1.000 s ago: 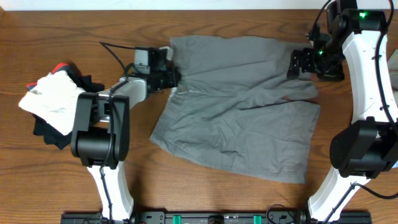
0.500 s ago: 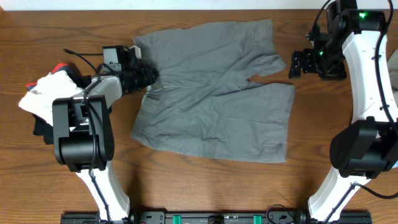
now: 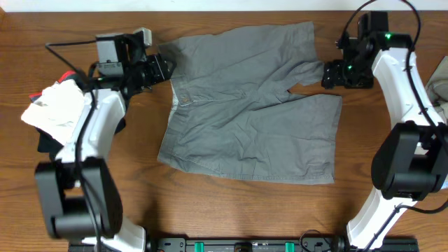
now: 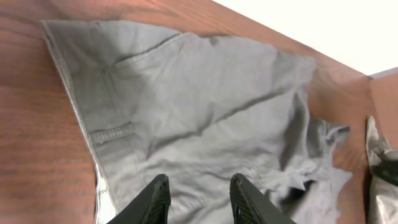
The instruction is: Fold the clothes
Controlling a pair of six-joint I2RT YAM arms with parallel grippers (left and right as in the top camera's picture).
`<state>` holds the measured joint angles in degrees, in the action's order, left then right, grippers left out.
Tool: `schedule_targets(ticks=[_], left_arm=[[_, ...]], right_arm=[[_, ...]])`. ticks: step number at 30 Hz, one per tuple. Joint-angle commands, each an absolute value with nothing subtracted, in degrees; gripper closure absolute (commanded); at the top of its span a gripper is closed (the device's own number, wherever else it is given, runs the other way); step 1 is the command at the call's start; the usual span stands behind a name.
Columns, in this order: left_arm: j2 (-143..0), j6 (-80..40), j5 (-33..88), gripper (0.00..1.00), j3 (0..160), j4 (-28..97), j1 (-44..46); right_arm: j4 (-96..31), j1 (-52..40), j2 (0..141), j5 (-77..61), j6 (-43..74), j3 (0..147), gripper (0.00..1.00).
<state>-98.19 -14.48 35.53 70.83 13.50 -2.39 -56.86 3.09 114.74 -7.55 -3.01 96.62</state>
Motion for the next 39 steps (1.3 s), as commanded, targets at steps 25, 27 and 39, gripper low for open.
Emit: schedule_targets(ticks=[25,27,39], left_arm=[[-115.77,-11.20,15.57,0.66,64.99,19.22,12.36],[-115.87,-11.20,15.59,0.66,64.99,19.27,12.36],[-115.85,-11.18,15.55,0.66,64.99,19.20,12.36]], right_arm=[[-22.57,2.15,115.35,-19.09,-0.38,75.99,0.30],[-21.93,2.15,115.90,-19.09,0.45,75.94,0.32],[-16.56,1.74,119.68,-19.22,3.40,75.94,0.46]])
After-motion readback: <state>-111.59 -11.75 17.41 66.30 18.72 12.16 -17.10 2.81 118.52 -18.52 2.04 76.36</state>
